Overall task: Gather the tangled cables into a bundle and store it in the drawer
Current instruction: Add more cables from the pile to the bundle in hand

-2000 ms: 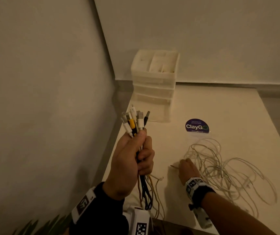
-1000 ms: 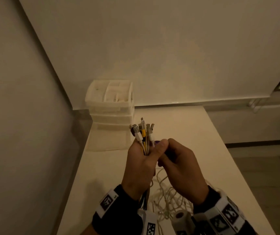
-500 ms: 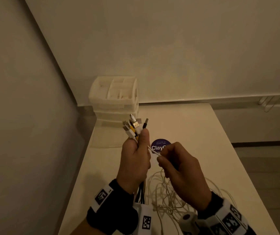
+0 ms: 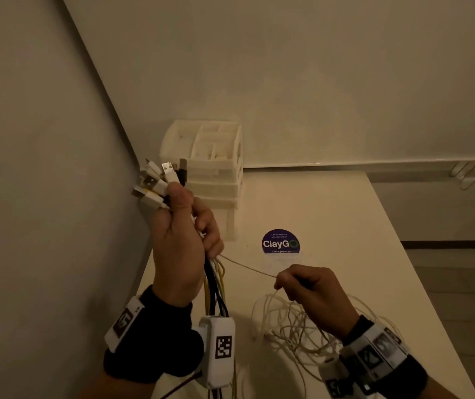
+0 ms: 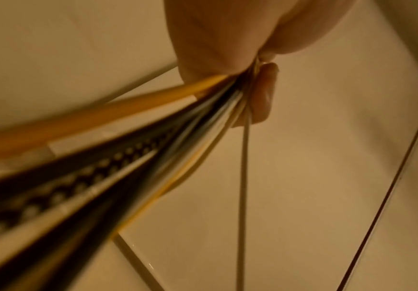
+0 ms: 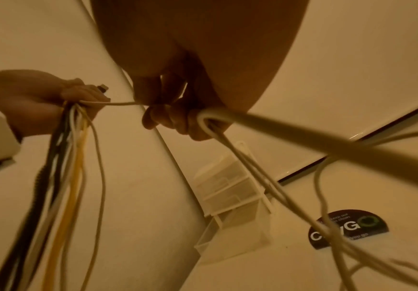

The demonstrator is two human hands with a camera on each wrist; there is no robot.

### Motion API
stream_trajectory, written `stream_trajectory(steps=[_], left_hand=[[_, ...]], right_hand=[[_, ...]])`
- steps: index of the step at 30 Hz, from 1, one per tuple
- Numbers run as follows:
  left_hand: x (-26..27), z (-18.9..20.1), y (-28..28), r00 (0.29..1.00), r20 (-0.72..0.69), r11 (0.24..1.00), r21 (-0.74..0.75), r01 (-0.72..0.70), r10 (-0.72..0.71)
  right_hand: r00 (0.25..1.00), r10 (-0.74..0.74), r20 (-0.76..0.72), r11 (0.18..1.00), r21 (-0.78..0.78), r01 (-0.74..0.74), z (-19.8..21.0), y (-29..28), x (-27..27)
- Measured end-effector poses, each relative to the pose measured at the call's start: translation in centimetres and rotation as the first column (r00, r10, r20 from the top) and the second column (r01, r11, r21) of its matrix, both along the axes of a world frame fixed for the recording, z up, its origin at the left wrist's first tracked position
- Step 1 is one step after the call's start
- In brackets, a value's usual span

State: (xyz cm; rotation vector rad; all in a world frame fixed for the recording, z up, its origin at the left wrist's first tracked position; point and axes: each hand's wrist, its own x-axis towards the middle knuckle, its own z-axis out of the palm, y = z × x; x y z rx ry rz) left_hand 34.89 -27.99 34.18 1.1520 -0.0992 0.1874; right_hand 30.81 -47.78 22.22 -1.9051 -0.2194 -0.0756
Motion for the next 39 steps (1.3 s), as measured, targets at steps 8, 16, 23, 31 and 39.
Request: stream_trajectory(steps=[8, 16, 23, 31, 39], left_hand=[[0.1, 1.0, 3.8, 0.996, 0.085, 0.998, -0.063, -0.031, 0.037], [-1.5, 2.7, 5.2, 0.992, 0.096, 0.984, 0.163, 0.068, -0.084], [-2.6, -2.7, -1.1, 0.977, -0.039, 0.75, 0.635, 0.186, -0.209], [-1.5, -3.5, -3.2, 0.98, 0.066, 0.593, 0.803, 0.061, -0.189], [-1.3, -3.7, -2.7, 0.987, 0.156, 0.65, 0.747, -0.137, 0.029]], right_hand=[[0.994, 0.018, -0.111, 1.0, -0.01, -0.019, -1.7, -1.2, 0.6], [0.996, -0.071, -0.046, 0.996, 0.043, 0.072, 0.5, -0.7, 1.5], [0.998, 0.064, 0.029, 0.998, 0.005, -0.064, 5.8, 1.3, 2.1], [0.995, 0.09, -0.03, 0.996, 0.025, -0.089, 6.6, -0.2, 1.1], [0.995, 0.096, 0.018, 0.995, -0.007, -0.095, 5.2, 0.3, 1.0]])
